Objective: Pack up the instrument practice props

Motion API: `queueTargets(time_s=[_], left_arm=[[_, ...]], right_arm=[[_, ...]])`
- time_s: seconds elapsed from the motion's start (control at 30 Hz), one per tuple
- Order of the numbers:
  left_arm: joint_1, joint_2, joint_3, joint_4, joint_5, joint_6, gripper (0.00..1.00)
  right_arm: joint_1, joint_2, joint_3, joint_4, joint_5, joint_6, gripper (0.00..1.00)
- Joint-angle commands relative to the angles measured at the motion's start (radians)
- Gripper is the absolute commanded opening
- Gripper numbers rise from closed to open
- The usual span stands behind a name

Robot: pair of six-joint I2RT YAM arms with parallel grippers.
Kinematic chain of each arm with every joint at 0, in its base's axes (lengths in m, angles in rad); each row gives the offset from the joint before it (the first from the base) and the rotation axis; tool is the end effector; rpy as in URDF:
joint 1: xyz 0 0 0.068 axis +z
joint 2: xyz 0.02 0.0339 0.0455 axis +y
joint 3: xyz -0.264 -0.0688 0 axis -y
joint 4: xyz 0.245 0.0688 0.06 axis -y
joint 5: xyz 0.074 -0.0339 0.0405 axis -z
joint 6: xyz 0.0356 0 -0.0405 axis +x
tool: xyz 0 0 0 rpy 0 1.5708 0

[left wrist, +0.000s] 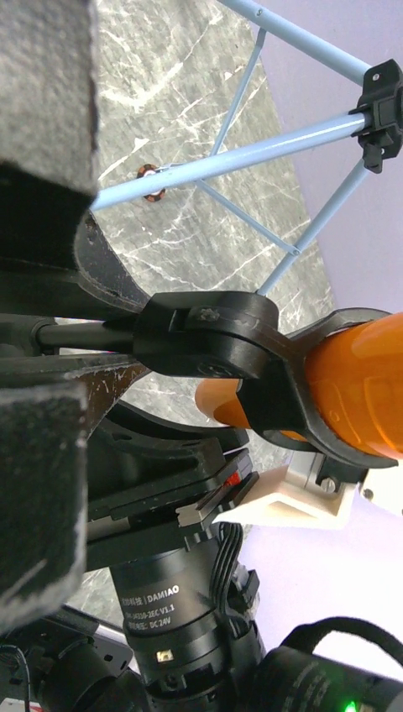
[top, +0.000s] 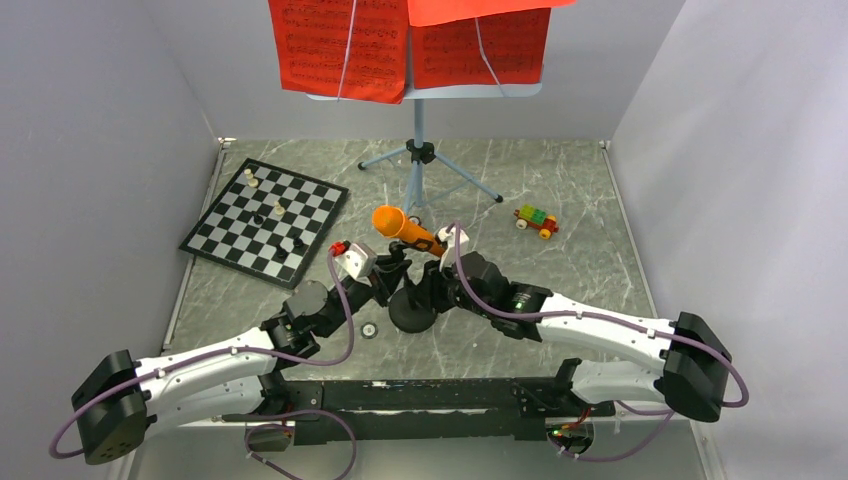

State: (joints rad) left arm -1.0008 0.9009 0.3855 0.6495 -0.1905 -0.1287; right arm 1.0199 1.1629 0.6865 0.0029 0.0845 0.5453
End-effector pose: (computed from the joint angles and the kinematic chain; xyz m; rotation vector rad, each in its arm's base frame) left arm 0.1173 -0.1705 0.2665 0.4780 1.4085 -0.7860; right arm 0.1376 0.2182 0.2469 -0.4539 2.1142 0.8669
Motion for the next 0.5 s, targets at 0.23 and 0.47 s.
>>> queueTargets(time_s=[0.23, 0.47], left_arm=[[-0.015, 0.048, -0.018, -0.053, 0.034, -0.05, 0.0], [-0.015, 0.04, -0.009, -0.067, 0.04, -0.044, 0.0]], right_arm=[[0.069, -0.065, -0.012, -0.047, 0.049, -0.121, 0.32], [0.038, -0.111, -0.086, -0.013, 0.024, -0.059, 0.45]])
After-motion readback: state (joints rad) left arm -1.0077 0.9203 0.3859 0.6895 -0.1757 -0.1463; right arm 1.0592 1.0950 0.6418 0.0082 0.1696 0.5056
